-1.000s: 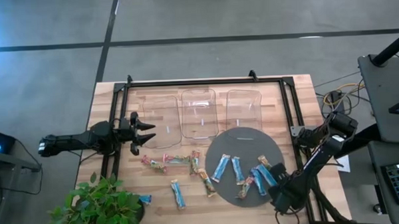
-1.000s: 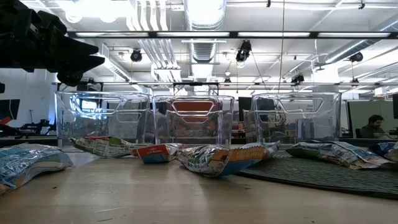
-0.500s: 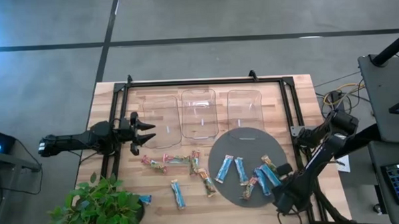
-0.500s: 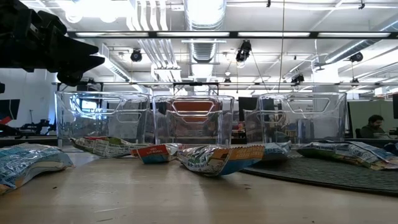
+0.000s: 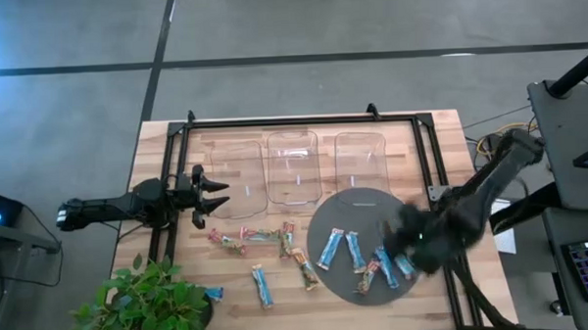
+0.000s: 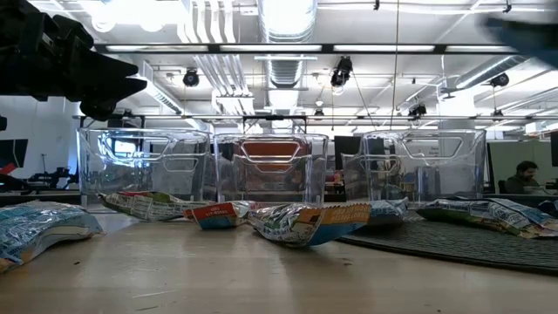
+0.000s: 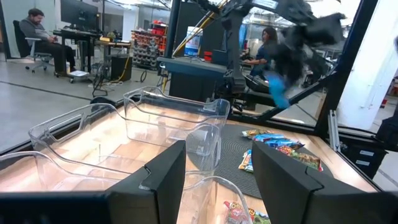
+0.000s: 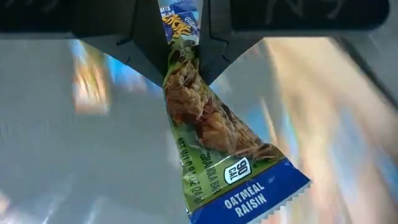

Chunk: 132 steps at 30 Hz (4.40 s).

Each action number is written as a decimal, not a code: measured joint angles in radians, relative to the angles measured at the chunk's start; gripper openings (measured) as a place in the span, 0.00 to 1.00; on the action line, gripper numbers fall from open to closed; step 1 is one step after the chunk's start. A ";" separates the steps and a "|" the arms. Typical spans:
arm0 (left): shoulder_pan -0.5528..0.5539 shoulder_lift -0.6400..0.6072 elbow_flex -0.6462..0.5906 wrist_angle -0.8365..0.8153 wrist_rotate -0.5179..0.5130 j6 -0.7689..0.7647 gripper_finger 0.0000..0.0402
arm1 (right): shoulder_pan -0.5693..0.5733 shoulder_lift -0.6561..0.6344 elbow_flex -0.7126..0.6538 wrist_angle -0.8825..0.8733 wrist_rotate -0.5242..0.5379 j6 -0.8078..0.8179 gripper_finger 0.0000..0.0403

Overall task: Pick and place Granola Bars by type
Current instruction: Put the blue snack bar into the right transparent bin, then put the orange snack bar into the middle transparent bin

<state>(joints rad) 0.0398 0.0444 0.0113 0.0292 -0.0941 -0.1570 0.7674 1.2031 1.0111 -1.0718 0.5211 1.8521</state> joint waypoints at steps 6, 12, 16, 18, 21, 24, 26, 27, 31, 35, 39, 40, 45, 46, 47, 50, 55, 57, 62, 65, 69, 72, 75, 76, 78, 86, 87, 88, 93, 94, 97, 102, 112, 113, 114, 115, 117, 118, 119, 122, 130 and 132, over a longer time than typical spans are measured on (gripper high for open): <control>0.000 0.000 0.000 0.000 0.000 0.000 0.42 | -0.279 -0.173 -0.063 0.017 0.223 -0.002 0.16; 0.000 0.000 0.000 0.000 0.000 0.000 0.42 | -0.642 -0.206 -0.085 0.112 0.105 -0.349 0.16; 0.000 0.000 0.000 0.000 0.000 0.000 0.42 | -0.876 -0.162 -0.087 0.173 -0.101 -0.552 0.19; 0.000 0.000 0.000 0.000 0.000 0.000 0.42 | -0.960 -0.135 -0.088 0.213 -0.217 -0.625 0.23; 0.000 0.000 0.000 0.000 0.000 0.000 0.42 | -1.015 -0.099 -0.088 0.269 -0.273 -0.671 0.32; 0.000 0.000 0.000 0.000 0.000 0.000 0.42 | -1.018 -0.088 -0.087 0.294 -0.252 -0.675 0.42; 0.000 0.000 0.000 0.000 0.000 0.000 0.42 | -1.002 -0.091 -0.085 0.294 -0.238 -0.708 0.48; 0.000 0.000 0.000 0.000 0.000 0.000 0.42 | -0.989 -0.097 -0.085 0.294 -0.234 -0.748 0.50; 0.000 0.000 0.000 0.000 0.000 0.000 0.42 | -0.881 -0.140 -0.082 0.276 -0.243 -0.949 0.57; 0.000 0.000 0.000 0.000 0.000 0.000 0.42 | -0.702 -0.153 -0.081 0.116 -0.289 -0.993 0.59; 0.000 0.000 0.000 0.000 0.000 0.000 0.42 | -0.499 -0.133 -0.083 -0.110 -0.318 -0.781 0.57; 0.000 0.000 0.000 0.000 0.000 0.000 0.42 | -0.443 -0.123 -0.083 -0.146 -0.326 -0.718 0.57; 0.000 0.000 0.000 0.000 0.000 0.000 0.42 | -0.229 -0.057 -0.086 -0.245 -0.381 -0.363 0.57; 0.000 0.000 0.000 0.000 0.000 0.000 0.42 | -0.202 -0.037 -0.088 -0.245 -0.384 -0.316 0.57; 0.000 0.000 0.000 0.000 0.000 0.000 0.42 | -0.184 -0.016 -0.094 -0.242 -0.384 -0.278 0.57; 0.000 0.000 0.000 0.000 0.000 0.000 0.42 | -0.174 0.058 -0.110 -0.225 -0.411 -0.232 0.57; 0.000 0.000 0.000 0.000 0.000 0.000 0.42 | -0.179 0.182 -0.141 -0.106 -0.459 -0.256 0.58; 0.000 0.000 0.000 0.000 0.000 0.000 0.42 | -0.182 0.219 -0.157 -0.046 -0.472 -0.261 0.58; 0.000 0.000 0.000 0.000 0.000 0.000 0.42 | -0.187 0.267 -0.214 0.038 -0.474 -0.223 0.57; 0.000 0.000 0.000 0.000 0.000 0.000 0.42 | -0.193 0.270 -0.243 0.074 -0.472 -0.209 0.55; 0.000 0.000 0.000 0.000 0.000 0.000 0.42 | -0.213 0.262 -0.280 0.128 -0.468 -0.192 0.52; 0.000 0.000 0.000 0.000 0.000 0.000 0.42 | -0.237 0.257 -0.327 0.210 -0.469 -0.183 0.50; 0.000 0.000 0.000 0.000 0.000 0.000 0.42 | -0.261 0.252 -0.362 0.292 -0.473 -0.181 0.47; 0.000 0.000 0.000 0.000 0.000 0.000 0.42 | -0.267 0.252 -0.367 0.302 -0.475 -0.179 0.46; 0.000 0.000 0.000 0.000 0.000 0.000 0.42 | -0.275 0.248 -0.368 0.306 -0.475 -0.172 0.44; 0.000 0.000 0.000 0.000 0.000 0.000 0.42 | -0.278 0.186 -0.299 0.242 -0.425 -0.211 0.23; 0.000 0.000 0.000 0.000 0.000 0.000 0.42 | -0.278 0.172 -0.286 0.229 -0.416 -0.221 0.19; 0.000 0.000 0.000 0.000 0.000 0.000 0.42 | -0.278 0.159 -0.268 0.210 -0.410 -0.229 0.16; 0.000 0.000 0.000 0.000 0.000 0.000 0.42 | -0.278 0.057 -0.124 0.140 -0.275 -0.236 0.09; 0.000 0.000 0.000 0.000 0.000 0.000 0.42 | -0.283 0.036 -0.089 0.135 -0.221 -0.234 0.09; 0.000 0.000 0.000 0.000 0.000 0.000 0.42 | -0.338 -0.015 -0.001 0.156 -0.080 -0.257 0.10; 0.000 0.000 -0.002 0.017 -0.023 -0.002 0.42 | -0.554 -0.014 0.088 0.439 -0.094 -0.567 0.11; -0.001 0.000 -0.002 0.091 -0.002 -0.817 0.42 | -1.005 0.308 0.271 0.645 -0.508 -0.913 0.13; -0.001 0.000 -0.002 0.090 -0.008 -0.844 0.42 | -1.023 0.350 0.293 0.646 -0.524 -0.938 0.14; -0.001 0.001 -0.002 0.090 -0.021 -0.853 0.42 | -1.038 0.387 0.316 0.647 -0.526 -0.968 0.15; -0.001 0.001 -0.002 0.090 -0.040 -0.857 0.42 | -1.051 0.421 0.338 0.647 -0.526 -1.000 0.16; -0.001 0.001 -0.002 0.090 -0.082 -0.874 0.42 | -1.077 0.487 0.387 0.652 -0.533 -1.039 0.18; -0.001 0.001 -0.002 0.091 -0.096 -0.891 0.42 | -1.093 0.516 0.408 0.654 -0.552 -1.048 0.19; -0.001 0.001 -0.002 0.091 -0.103 -0.906 0.42 | -1.107 0.547 0.426 0.652 -0.573 -1.057 0.20; -0.002 0.001 -0.002 0.113 -0.162 -0.931 0.42 | -1.139 0.625 0.469 0.647 -0.609 -1.108 0.24; 0.000 0.002 -0.002 0.228 -0.220 -0.990 0.42 | -1.138 0.667 0.504 0.635 -0.628 -1.328 0.43; 0.000 0.002 -0.002 0.243 -0.276 -0.951 0.42 | -1.122 0.649 0.504 0.639 -0.622 -1.407 0.48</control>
<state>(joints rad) 0.0399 0.0460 0.0097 0.2725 -0.3705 -1.1081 -0.3551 1.8526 1.5154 -0.4328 -0.1006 0.4453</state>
